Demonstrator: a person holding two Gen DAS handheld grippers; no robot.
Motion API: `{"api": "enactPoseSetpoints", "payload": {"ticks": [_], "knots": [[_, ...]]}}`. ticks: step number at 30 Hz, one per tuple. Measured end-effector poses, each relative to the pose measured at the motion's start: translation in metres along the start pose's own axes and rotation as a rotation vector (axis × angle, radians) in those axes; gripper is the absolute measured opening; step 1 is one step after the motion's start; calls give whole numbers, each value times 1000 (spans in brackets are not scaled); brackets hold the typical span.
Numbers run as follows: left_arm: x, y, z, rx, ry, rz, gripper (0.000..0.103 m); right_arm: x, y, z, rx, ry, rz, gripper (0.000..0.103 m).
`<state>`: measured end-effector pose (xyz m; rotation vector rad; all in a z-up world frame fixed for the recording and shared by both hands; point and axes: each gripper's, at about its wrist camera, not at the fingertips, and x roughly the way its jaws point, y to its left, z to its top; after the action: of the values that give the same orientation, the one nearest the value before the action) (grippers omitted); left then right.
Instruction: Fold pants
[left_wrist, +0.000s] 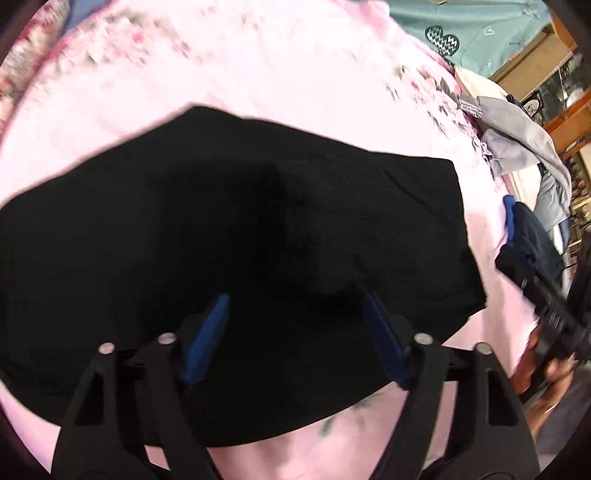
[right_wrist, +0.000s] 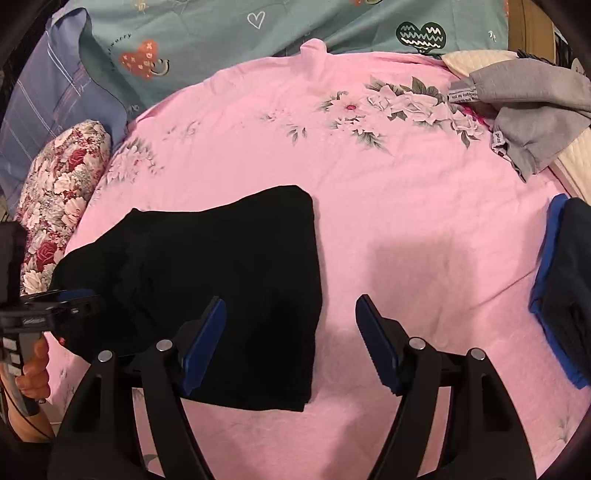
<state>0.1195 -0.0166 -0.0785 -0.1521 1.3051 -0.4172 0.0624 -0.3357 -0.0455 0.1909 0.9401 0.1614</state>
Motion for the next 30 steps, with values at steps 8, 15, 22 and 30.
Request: {"api": "enactPoseSetpoints", "payload": {"ticks": [8,15,22,30], "knots": [[29,-6,18,-105,73,-14,63,-9,6,-4,-37,-38,74,73],[35,-14,22,-107,82,-22,22,-2,-7,-3,-18,-40,73,73],[19,-20,12,-101,43,7,17,26,-10,-14,-32,106,56,66],[11,-20,-2,-96,26,18,19,25,15,-24,-190,146,18,13]]}}
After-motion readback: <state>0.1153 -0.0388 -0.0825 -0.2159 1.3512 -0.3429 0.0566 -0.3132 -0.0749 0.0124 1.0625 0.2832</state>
